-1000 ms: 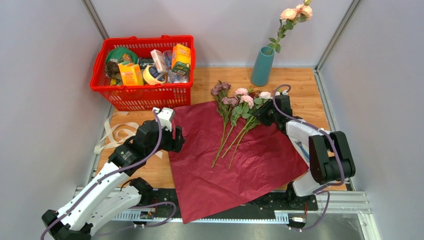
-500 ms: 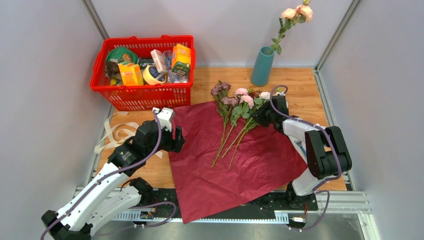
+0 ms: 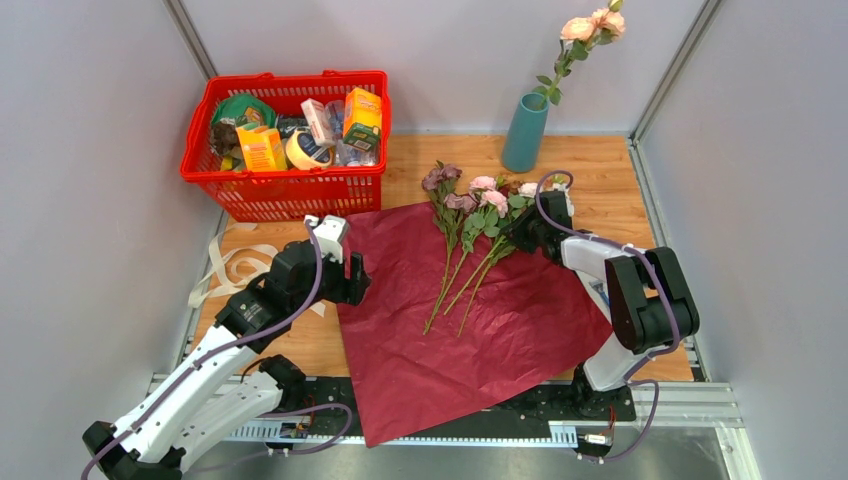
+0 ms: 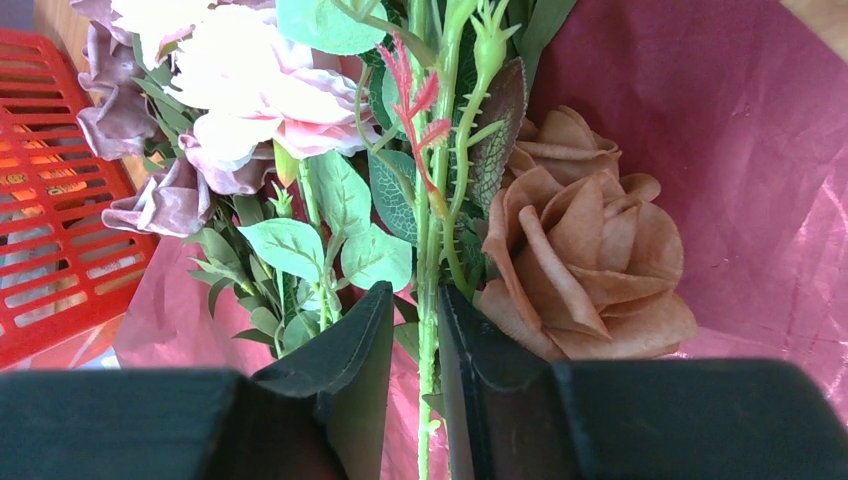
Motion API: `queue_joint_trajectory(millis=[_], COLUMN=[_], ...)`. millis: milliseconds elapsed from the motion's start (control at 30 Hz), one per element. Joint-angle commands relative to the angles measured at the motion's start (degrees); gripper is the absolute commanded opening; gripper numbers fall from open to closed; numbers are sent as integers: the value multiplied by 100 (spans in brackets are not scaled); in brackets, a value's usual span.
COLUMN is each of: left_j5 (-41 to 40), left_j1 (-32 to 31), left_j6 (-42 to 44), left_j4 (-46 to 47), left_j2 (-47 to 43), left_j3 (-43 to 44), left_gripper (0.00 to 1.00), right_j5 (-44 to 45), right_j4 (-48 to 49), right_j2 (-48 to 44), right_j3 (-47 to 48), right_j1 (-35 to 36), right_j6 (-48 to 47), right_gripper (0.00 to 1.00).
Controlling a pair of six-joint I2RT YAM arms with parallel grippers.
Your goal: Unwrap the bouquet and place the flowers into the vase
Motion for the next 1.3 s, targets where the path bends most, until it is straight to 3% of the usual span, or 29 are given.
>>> queue_joint_trajectory(millis=[0, 233, 433, 600, 1267], left_j5=[45, 53, 36, 36, 36], left_j1=[-5, -5, -5, -5, -5], left_j6=[101, 101, 110, 101, 101], left_j4=[143, 143, 143, 152, 152], left_j2=[-70, -105, -114, -114, -105], left_j3=[19, 19, 10, 19, 10], left_gripper=[77, 77, 77, 77, 77], right_j5=[315, 350, 395, 939, 1290], right_j4=[134, 117, 117, 169, 345], right_j2=[31, 128, -65, -416, -2288], right_j3=[190, 226, 191, 50, -337], right_j1=[23, 32, 58, 129, 410], right_j6=[216, 251, 208, 146, -363], right_gripper=[28, 25, 13, 0, 0])
